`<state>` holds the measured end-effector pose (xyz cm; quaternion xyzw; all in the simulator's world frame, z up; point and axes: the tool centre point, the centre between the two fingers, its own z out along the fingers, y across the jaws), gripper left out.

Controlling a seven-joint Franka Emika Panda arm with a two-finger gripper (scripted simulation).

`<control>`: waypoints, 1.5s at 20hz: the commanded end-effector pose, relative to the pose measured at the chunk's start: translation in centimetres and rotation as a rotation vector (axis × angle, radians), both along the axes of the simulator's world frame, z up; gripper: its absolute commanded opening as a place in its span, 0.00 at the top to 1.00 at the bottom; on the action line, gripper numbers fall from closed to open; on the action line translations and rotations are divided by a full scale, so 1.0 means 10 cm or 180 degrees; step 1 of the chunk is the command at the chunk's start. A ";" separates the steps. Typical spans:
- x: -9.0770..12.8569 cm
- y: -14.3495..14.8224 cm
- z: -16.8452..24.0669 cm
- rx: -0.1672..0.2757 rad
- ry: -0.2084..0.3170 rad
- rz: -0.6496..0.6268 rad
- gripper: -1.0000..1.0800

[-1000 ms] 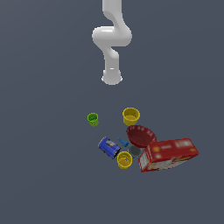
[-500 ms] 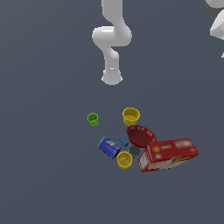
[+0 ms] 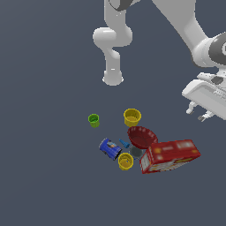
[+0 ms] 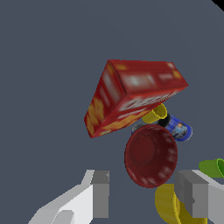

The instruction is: Pick up a designated object from a clutter of objects.

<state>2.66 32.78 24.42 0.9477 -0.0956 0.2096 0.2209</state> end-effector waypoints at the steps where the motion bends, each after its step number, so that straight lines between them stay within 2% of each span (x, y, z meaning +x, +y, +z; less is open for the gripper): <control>1: 0.08 -0.20 -0.46 -0.0080 0.0126 -0.0133 0.38; 6: 0.15 -0.56 -1.14 -0.0174 0.0339 -0.0350 0.38; 12: 0.16 -0.85 -1.59 -0.0228 0.0488 -0.0509 0.38; 19: 0.15 -0.92 -1.70 -0.0239 0.0524 -0.0547 0.38; 25: 0.07 -0.94 -1.82 -0.0240 0.0622 -0.0565 0.38; 30: 0.08 -0.97 -1.85 -0.0241 0.0613 -0.0564 0.38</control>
